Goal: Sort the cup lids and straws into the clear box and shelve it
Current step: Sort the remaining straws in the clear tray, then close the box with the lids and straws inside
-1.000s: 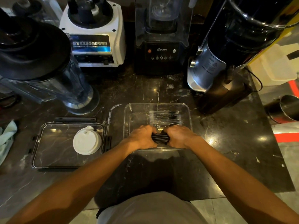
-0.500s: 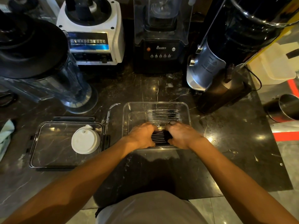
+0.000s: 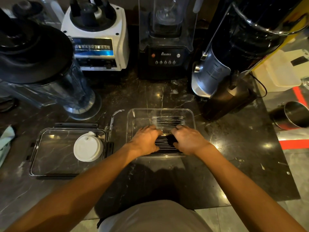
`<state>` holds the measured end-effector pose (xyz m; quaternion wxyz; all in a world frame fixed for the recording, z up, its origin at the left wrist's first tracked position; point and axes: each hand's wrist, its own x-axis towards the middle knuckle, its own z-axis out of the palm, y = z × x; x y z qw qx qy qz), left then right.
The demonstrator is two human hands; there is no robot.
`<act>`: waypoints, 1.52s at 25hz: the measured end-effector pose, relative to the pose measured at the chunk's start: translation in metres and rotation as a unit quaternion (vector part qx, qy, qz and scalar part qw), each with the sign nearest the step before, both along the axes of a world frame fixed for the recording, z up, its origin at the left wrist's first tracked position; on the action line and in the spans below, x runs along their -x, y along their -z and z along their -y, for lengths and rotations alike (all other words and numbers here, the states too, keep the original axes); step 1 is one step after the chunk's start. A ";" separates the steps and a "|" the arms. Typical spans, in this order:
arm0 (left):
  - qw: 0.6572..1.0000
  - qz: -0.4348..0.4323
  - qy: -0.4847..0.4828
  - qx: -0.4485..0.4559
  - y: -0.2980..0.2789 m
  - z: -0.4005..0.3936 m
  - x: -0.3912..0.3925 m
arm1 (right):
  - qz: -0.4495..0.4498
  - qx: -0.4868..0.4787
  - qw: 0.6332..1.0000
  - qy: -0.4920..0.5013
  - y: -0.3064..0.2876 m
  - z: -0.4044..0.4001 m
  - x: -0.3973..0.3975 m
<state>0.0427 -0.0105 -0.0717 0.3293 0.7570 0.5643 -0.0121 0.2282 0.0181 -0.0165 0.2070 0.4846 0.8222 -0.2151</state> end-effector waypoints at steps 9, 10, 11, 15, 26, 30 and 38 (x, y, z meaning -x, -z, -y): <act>0.949 0.201 -0.217 -0.106 -0.065 0.003 0.096 | -0.148 -0.118 0.982 0.001 -0.070 -0.027 0.067; 0.935 0.189 -0.266 -0.138 -0.066 0.009 0.115 | -0.199 -0.117 0.973 0.010 -0.072 -0.025 0.082; 0.915 0.192 -0.322 -0.151 -0.066 0.016 0.133 | -0.249 -0.099 0.963 0.023 -0.072 -0.022 0.100; 0.851 0.171 -0.481 -0.123 -0.049 0.063 0.188 | -0.303 0.022 0.951 0.049 -0.044 0.002 0.171; 0.784 0.211 -0.583 0.017 0.027 0.146 0.205 | -0.159 0.109 0.975 0.115 0.042 0.057 0.247; 0.762 0.250 -0.596 0.040 0.022 0.138 0.204 | -0.220 0.196 0.924 0.244 0.054 0.059 0.250; 0.695 0.355 -0.624 0.038 -0.055 0.113 0.209 | -0.349 0.234 0.842 0.339 -0.001 0.044 0.232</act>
